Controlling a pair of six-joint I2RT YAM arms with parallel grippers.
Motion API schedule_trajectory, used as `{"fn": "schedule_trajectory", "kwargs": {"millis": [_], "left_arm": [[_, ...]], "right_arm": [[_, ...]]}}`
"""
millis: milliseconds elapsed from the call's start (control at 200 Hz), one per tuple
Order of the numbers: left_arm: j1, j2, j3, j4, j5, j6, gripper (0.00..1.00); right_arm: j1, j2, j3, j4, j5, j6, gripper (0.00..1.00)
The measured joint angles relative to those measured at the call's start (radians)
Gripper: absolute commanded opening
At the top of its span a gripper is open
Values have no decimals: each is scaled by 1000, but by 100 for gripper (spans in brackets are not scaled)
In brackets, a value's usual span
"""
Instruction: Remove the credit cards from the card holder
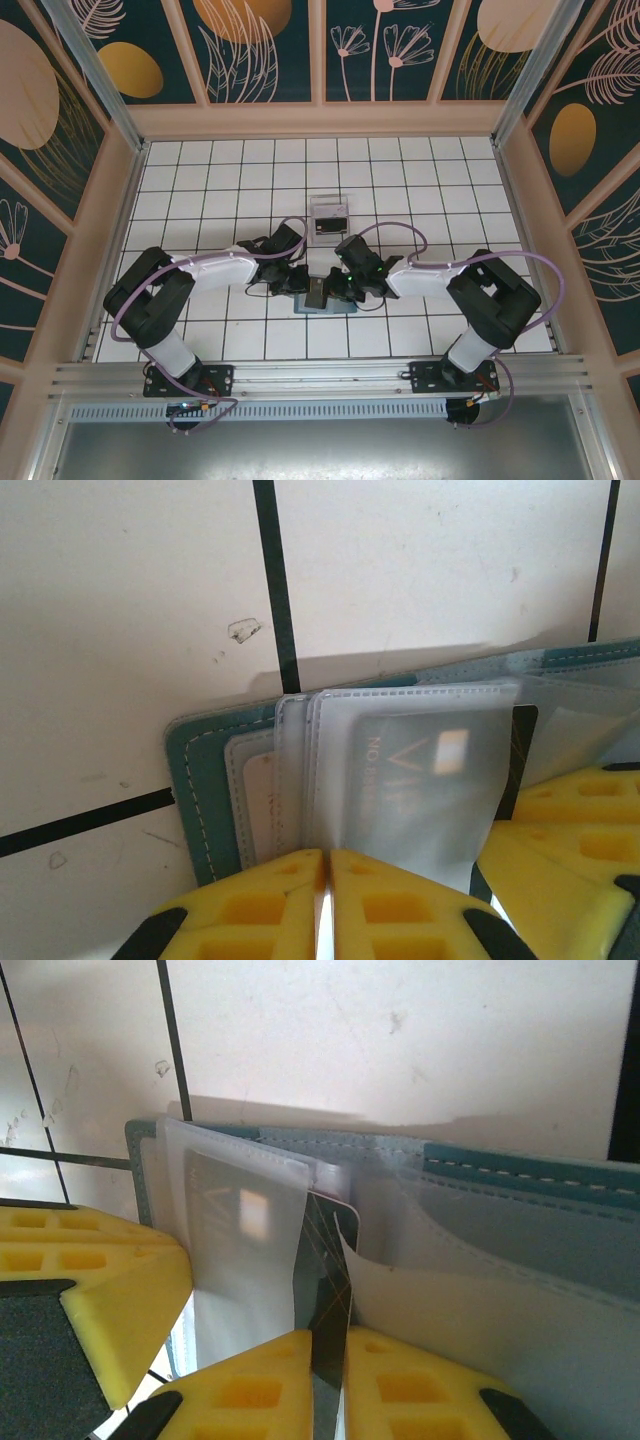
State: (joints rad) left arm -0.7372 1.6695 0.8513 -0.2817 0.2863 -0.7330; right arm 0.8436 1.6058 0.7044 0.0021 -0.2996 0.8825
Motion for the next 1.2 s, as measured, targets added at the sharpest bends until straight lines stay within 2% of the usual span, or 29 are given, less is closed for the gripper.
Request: {"fn": "schedule_trajectory", "kwargs": {"millis": [295, 1196], "left_arm": [[-4, -3, 0, -3, -10, 8, 12], [-10, -16, -8, -1, -29, 18, 14]], "right_arm": [[-1, -35, -14, -6, 6, 7, 5], [-66, -253, -48, -150, 38, -27, 0]]}}
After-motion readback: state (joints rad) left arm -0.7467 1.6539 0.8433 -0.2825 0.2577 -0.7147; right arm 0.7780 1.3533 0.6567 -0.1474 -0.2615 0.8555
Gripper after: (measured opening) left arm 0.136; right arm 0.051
